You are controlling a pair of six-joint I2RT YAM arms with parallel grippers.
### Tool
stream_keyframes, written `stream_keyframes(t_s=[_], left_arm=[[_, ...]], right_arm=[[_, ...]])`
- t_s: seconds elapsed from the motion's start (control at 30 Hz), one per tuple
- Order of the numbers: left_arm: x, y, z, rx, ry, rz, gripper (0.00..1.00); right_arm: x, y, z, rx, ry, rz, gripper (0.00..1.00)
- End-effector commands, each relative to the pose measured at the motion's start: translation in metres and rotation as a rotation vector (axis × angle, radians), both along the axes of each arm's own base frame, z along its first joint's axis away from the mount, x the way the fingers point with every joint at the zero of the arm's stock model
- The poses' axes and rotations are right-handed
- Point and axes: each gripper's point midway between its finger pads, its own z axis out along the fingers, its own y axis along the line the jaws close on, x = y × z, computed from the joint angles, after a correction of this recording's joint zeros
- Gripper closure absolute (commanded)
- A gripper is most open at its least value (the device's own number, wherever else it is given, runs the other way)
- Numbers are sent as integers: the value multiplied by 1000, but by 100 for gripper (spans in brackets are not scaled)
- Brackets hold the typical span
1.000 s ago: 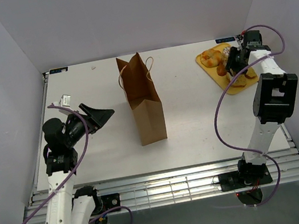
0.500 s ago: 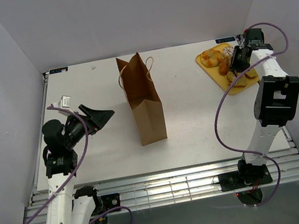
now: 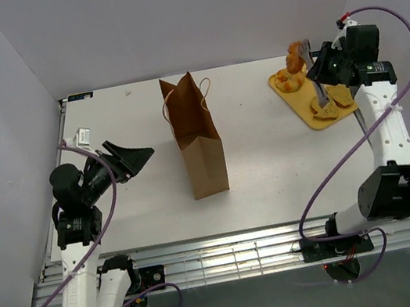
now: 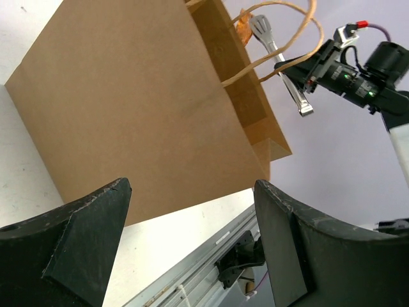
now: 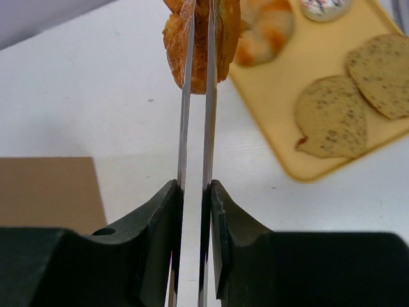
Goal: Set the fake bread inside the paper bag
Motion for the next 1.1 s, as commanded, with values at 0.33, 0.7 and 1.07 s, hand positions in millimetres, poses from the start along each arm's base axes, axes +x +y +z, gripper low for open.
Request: stream_keyframes(t_s=[0.33,0.7,1.07], left_arm=[[-13,-5,90,-13,-178,-44,9],[29,-21,111,-47,-192,-175,6],[44,-63,101,-36,-196,-271,13]], right_arm=[[-154,187,182,274,-409,570,70],[-214,244,203,406,-432,790,70],[-202,263,183,354,-413,723,69]])
